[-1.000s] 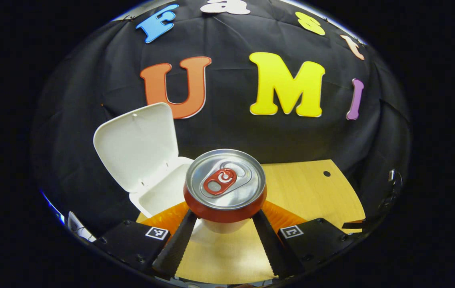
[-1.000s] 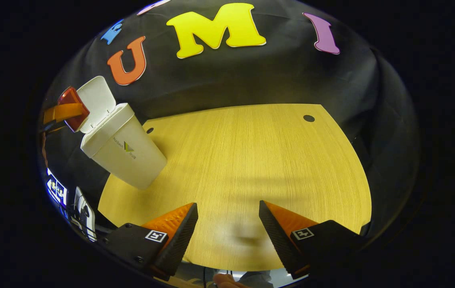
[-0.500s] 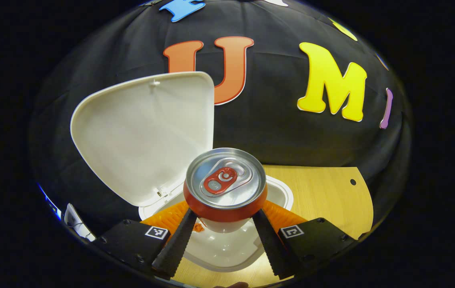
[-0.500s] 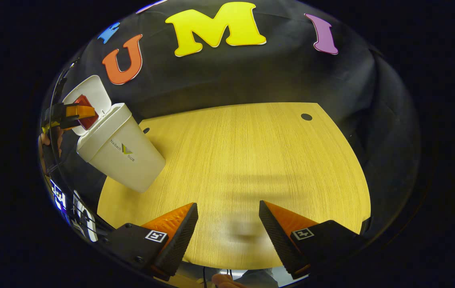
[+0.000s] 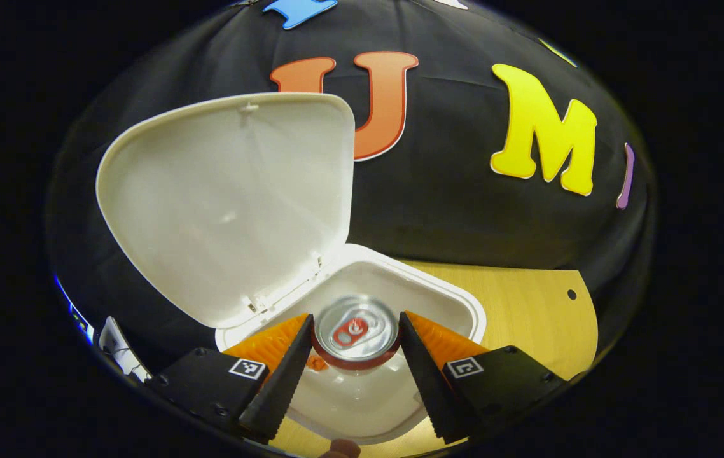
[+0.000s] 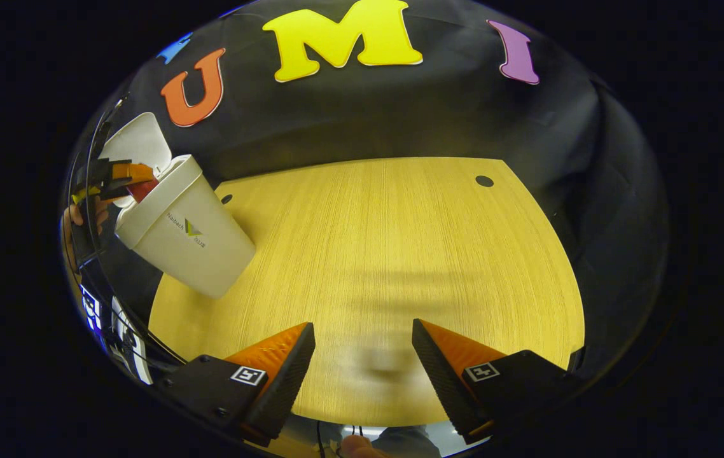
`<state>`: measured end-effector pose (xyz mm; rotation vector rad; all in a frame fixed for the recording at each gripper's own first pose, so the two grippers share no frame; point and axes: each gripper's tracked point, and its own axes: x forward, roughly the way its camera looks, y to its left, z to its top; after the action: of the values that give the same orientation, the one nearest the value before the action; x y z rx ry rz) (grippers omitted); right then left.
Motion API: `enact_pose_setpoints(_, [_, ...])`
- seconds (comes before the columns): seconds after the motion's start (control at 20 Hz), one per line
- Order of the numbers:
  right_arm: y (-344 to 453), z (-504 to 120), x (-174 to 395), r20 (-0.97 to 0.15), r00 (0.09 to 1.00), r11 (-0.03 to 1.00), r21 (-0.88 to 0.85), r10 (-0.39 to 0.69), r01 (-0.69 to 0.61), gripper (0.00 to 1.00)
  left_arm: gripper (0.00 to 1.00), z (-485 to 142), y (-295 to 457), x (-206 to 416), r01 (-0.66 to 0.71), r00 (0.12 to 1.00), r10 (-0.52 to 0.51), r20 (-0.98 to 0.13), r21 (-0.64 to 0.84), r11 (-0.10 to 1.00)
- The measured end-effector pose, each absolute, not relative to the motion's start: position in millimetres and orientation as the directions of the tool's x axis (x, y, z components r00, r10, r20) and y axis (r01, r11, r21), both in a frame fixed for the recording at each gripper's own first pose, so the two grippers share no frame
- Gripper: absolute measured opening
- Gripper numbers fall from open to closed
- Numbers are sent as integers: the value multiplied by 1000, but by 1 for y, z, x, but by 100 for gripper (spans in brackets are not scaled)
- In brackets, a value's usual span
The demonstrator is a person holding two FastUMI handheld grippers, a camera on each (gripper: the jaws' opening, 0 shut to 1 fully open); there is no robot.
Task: Press the lid of the desktop garbage bin to open it, pick up the crumpled paper on the desktop and throw it into the bin, then pick up the pop can on the desktop and drop it into the bin, and finally close the garbage bin lid.
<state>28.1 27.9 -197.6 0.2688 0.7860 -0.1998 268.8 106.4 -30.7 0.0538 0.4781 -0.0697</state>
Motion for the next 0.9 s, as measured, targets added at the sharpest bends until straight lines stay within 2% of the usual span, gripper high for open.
enact_pose_setpoints(0.15, [21, -195, 26, -709, 702, 955, 161, -64, 250, 97, 88, -3, 106, 264, 52, 912, -11, -409, 88, 995])
enact_pose_setpoints(0.25, [11, -194, 24, -705, 704, 954, 149, -82, 260, 94, 88, 30, 108, 264, 12, 946, 32, -323, 134, 991])
enact_pose_setpoints(0.35, [9, -195, 20, -706, 705, 952, 166, -68, 257, 97, 93, 60, 106, 257, -10, 964, 50, -261, 154, 988])
enact_pose_setpoints(0.6, [7, -199, 12, -703, 710, 941, 210, -43, 265, 97, 94, 128, 105, 258, -48, 986, 75, -151, 172, 984])
enact_pose_setpoints(0.65, [7, -200, 10, -704, 710, 940, 217, -37, 265, 94, 94, 141, 109, 262, -68, 988, 90, -126, 165, 984])
enact_pose_setpoints(0.85, [8, -205, 5, -702, 710, 938, 210, -51, 275, 97, 94, 190, 126, 276, -112, 991, 121, -58, 133, 985])
enact_pose_setpoints(0.9, [9, -204, 3, -701, 711, 937, 212, -53, 279, 93, 94, 197, 132, 281, -125, 990, 133, -56, 122, 985])
